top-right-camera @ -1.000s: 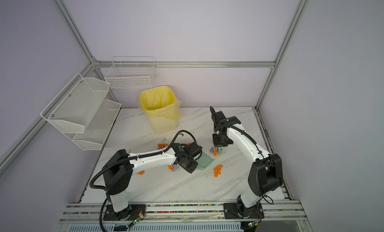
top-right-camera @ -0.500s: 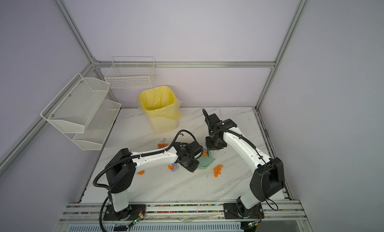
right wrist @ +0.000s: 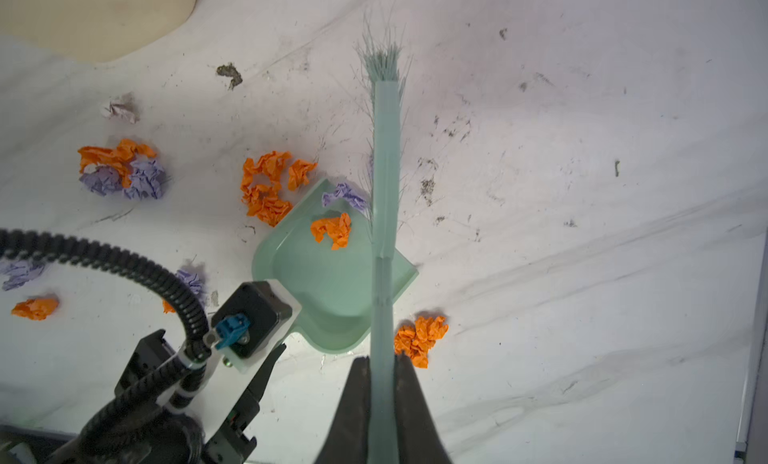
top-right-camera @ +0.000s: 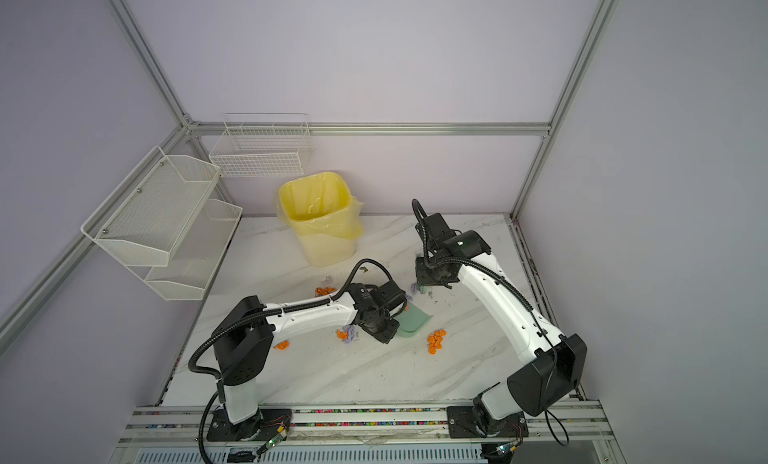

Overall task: Sweep away the paper scraps from the table
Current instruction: 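Sweep paper scraps toward the dustpan with the right gripper's brush, then lift the brush and sweep again into the dustpan held by the left gripper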

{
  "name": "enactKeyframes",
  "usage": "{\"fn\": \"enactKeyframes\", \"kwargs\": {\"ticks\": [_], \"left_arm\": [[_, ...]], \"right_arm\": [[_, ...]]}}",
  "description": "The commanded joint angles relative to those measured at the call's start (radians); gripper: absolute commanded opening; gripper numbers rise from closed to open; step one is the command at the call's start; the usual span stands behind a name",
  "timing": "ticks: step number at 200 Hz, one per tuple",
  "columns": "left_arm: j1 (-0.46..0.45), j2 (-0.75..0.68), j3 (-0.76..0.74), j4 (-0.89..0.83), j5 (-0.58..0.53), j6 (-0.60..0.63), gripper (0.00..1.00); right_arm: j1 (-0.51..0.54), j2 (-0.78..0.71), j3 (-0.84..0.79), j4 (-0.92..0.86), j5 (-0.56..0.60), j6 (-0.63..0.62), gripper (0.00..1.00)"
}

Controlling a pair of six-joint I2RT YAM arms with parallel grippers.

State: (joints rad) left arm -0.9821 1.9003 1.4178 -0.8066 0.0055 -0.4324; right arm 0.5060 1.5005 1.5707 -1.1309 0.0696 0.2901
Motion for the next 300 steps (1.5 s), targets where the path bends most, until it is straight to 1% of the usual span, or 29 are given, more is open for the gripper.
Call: {"fn": "enactKeyframes", "kwargs": {"ticks": [1,25,38,58,78,98,124,156,175,189,229,240,254,281,300], "left_arm": [[0.004,0.017,0.073,-0.017,0.018,-0.020,0.01],[0.004,0.020,0.079,-0.021,0.021,-0.020,0.01],[0.004,0.022,0.084,-0.022,0.018,-0.019,0.01],[0.007,0.030,0.093,-0.022,0.020,-0.019,0.01],[0.008,0.043,0.107,-0.024,0.029,-0.020,0.00],[0.008,0.048,0.114,-0.025,0.027,-0.025,0.00],[0.010,0.050,0.113,-0.024,0.017,-0.026,0.00],[0.014,0.057,0.112,-0.025,0.016,-0.025,0.00],[0.015,0.062,0.114,-0.025,0.010,-0.019,0.00],[0.015,0.067,0.115,-0.023,-0.002,-0.014,0.00],[0.017,0.077,0.116,-0.021,-0.006,-0.008,0.00],[0.019,0.077,0.115,-0.018,-0.006,-0.008,0.00],[0.017,0.072,0.105,-0.010,-0.014,-0.013,0.00],[0.018,0.039,0.069,0.034,-0.018,-0.011,0.00],[0.018,0.014,0.049,0.062,-0.022,-0.010,0.00]], "right_arm": [[0.006,0.067,0.027,0.007,0.114,-0.008,0.00],[0.005,0.141,0.043,0.029,0.192,-0.033,0.00],[0.005,0.180,0.059,0.049,0.209,-0.055,0.00],[0.005,0.234,0.125,0.064,0.260,-0.062,0.00],[0.005,0.271,0.163,0.105,0.232,-0.096,0.00],[0.005,0.321,0.184,0.092,0.210,-0.107,0.00],[0.006,0.345,0.144,0.093,0.142,-0.113,0.00],[0.006,0.290,0.047,0.123,0.027,-0.121,0.00],[0.007,0.217,-0.029,0.196,-0.093,-0.132,0.00],[0.006,0.163,-0.074,0.211,-0.163,-0.120,0.00],[0.008,0.025,-0.148,0.207,-0.294,-0.080,0.00],[0.008,-0.010,-0.155,0.205,-0.294,-0.059,0.00],[0.008,-0.044,-0.157,0.186,-0.262,-0.018,0.00],[0.007,-0.091,-0.152,0.163,-0.120,0.037,0.00],[0.006,-0.097,-0.150,0.164,-0.082,0.053,0.00]]}}
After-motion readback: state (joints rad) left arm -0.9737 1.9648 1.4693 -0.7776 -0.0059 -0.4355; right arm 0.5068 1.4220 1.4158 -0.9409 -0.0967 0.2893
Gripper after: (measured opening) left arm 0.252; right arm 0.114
